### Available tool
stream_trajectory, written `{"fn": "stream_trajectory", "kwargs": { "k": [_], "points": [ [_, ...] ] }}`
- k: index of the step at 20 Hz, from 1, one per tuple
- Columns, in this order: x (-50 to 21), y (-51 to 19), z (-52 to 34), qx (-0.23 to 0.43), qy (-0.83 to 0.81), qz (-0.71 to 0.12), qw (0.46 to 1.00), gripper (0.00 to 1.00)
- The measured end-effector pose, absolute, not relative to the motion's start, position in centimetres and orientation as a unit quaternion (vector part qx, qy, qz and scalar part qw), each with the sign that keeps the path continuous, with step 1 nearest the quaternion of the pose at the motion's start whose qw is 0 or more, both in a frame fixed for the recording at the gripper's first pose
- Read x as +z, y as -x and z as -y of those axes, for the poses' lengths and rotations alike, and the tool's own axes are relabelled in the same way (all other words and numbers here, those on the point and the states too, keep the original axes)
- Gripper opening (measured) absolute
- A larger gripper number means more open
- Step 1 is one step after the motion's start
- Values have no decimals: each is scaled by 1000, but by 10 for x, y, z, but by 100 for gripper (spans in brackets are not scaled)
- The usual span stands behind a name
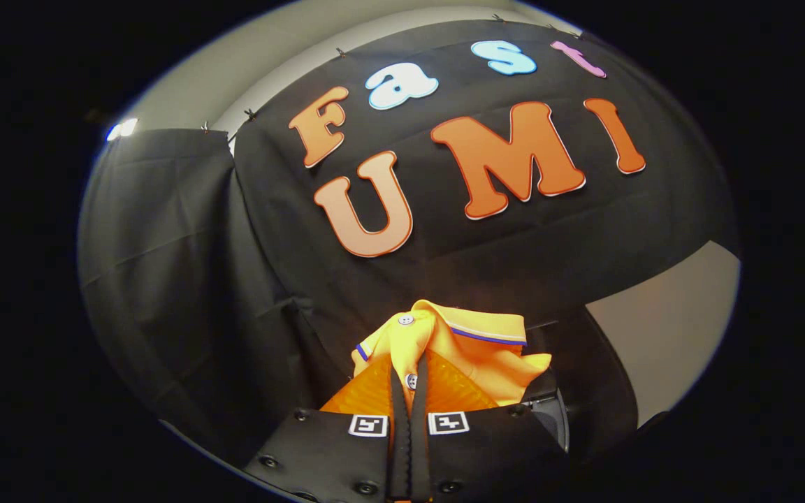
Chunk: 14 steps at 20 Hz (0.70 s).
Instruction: Put the clothes into the washing machine and then close the washing machine lid.
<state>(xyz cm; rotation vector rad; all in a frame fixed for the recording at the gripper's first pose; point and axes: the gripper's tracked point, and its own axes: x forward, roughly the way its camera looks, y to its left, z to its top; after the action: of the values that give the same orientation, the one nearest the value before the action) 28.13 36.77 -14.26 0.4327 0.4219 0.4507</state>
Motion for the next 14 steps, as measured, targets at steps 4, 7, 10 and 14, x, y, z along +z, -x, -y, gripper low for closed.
{"fn": "stream_trajectory", "kwargs": {
  "k": [4, 7, 10, 14],
  "points": [
    [-190, -288, -390, 212, -201, -241, 926, 8],
    [-230, -291, -401, 202, -189, -265, 924, 8],
    [-275, -286, -405, 190, -184, -294, 919, 8],
    [-334, -282, -410, 172, -178, -330, 911, 8]
  ]
}}
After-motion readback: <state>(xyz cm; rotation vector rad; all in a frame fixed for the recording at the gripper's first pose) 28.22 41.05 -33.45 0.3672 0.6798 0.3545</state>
